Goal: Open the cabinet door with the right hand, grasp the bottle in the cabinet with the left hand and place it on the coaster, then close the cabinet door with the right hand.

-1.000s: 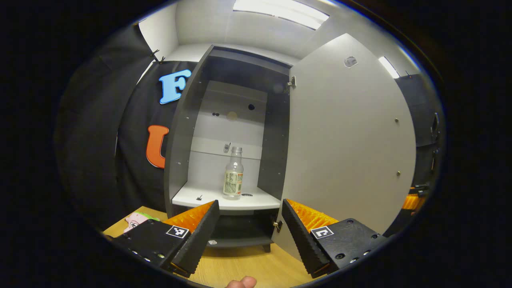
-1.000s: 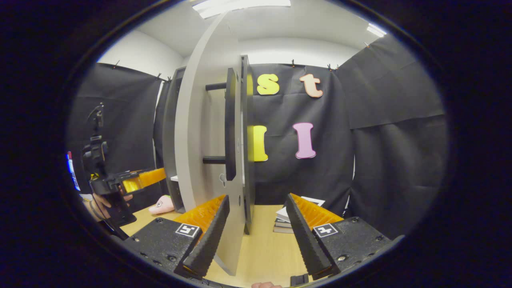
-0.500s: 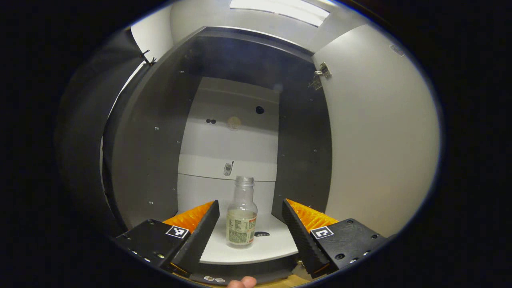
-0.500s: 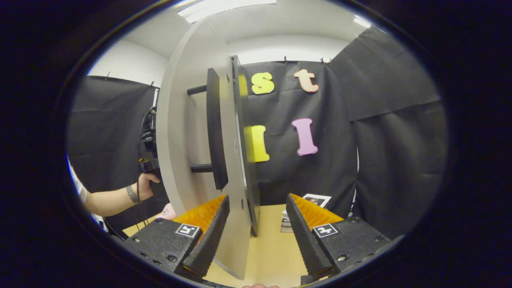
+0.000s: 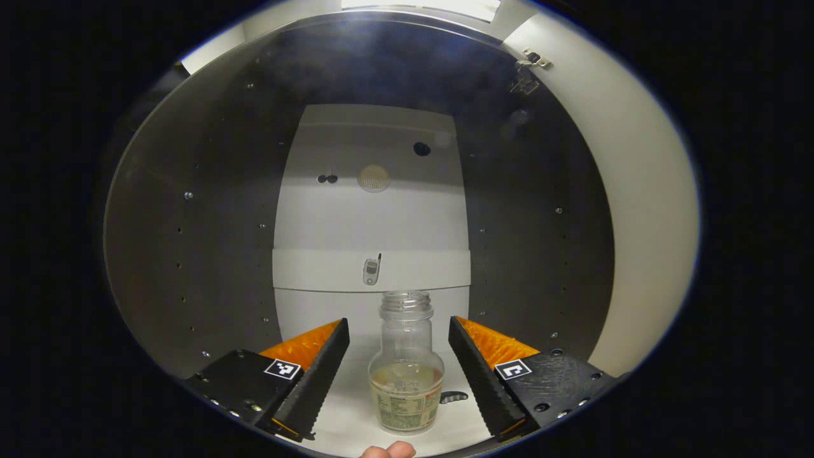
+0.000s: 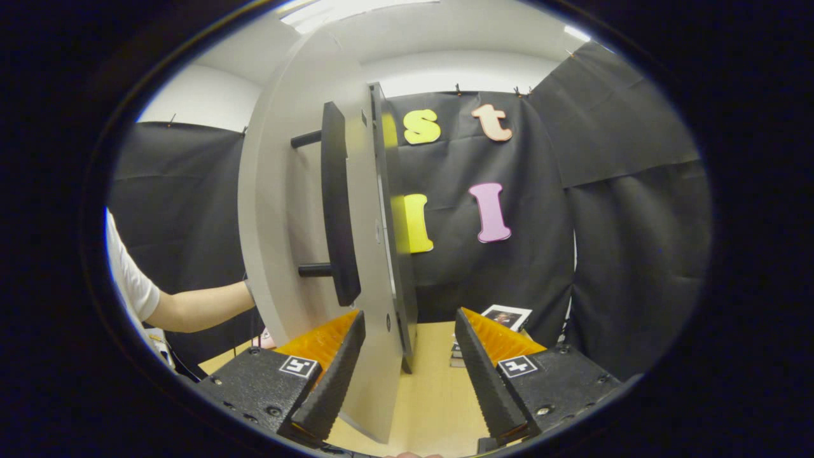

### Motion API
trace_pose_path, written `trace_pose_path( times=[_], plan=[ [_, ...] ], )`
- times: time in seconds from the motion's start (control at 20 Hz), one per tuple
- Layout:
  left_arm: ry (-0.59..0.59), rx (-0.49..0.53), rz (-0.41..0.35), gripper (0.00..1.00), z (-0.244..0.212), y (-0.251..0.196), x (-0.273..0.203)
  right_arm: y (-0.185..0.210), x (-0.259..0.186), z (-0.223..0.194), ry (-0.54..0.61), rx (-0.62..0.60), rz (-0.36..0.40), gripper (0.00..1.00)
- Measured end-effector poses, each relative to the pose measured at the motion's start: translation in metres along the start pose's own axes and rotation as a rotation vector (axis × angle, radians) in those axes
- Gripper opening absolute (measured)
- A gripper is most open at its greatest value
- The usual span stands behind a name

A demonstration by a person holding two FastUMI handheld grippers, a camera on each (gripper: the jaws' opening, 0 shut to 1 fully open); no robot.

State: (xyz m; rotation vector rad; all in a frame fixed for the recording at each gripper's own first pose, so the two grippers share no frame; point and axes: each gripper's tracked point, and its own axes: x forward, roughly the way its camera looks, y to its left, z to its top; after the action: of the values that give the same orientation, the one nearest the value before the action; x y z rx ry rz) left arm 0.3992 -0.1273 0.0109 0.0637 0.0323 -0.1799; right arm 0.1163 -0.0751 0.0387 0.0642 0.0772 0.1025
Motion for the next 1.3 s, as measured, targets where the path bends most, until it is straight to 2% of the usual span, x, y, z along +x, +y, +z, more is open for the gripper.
trace_pose_path(
  times=[0.15,0.2,0.25,0.3,0.35,0.4,0.6,0.9,1.1,1.3],
  plan=[
    [-0.005,-0.005,-0.014,0.95,-0.001,0.004,0.007,-0.001,0.005,-0.001,0.005,0.024,0.005,0.88],
    [-0.007,-0.001,-0.013,0.90,-0.001,0.006,0.007,-0.001,0.005,-0.002,0.006,0.028,0.005,0.88],
    [-0.010,-0.004,-0.019,0.73,-0.001,0.006,0.008,-0.001,0.007,-0.001,0.005,0.033,0.005,0.88],
    [-0.021,-0.009,-0.028,0.72,0.002,0.003,0.008,-0.001,0.007,-0.001,0.005,0.035,0.007,0.88],
    [-0.021,-0.006,-0.027,0.65,0.004,0.004,0.007,-0.001,0.007,-0.001,0.005,0.038,0.006,0.88],
    [-0.013,-0.006,-0.042,0.45,0.001,0.003,0.006,-0.001,0.006,-0.001,0.006,0.040,0.004,0.88],
    [-0.036,0.009,-0.078,0.42,0.014,-0.003,-0.017,-0.002,0.006,-0.002,0.016,0.038,-0.010,0.89],
    [-0.071,0.029,-0.125,0.41,0.033,-0.004,-0.089,-0.002,0.004,0.000,0.008,0.018,-0.034,0.89],
    [-0.069,0.011,-0.100,0.41,0.016,0.011,-0.151,-0.004,0.003,-0.003,0.019,0.042,-0.061,0.88],
    [-0.005,-0.001,-0.040,0.42,-0.031,0.032,-0.207,-0.004,-0.001,-0.003,0.028,0.035,-0.078,0.88]
  ],
)
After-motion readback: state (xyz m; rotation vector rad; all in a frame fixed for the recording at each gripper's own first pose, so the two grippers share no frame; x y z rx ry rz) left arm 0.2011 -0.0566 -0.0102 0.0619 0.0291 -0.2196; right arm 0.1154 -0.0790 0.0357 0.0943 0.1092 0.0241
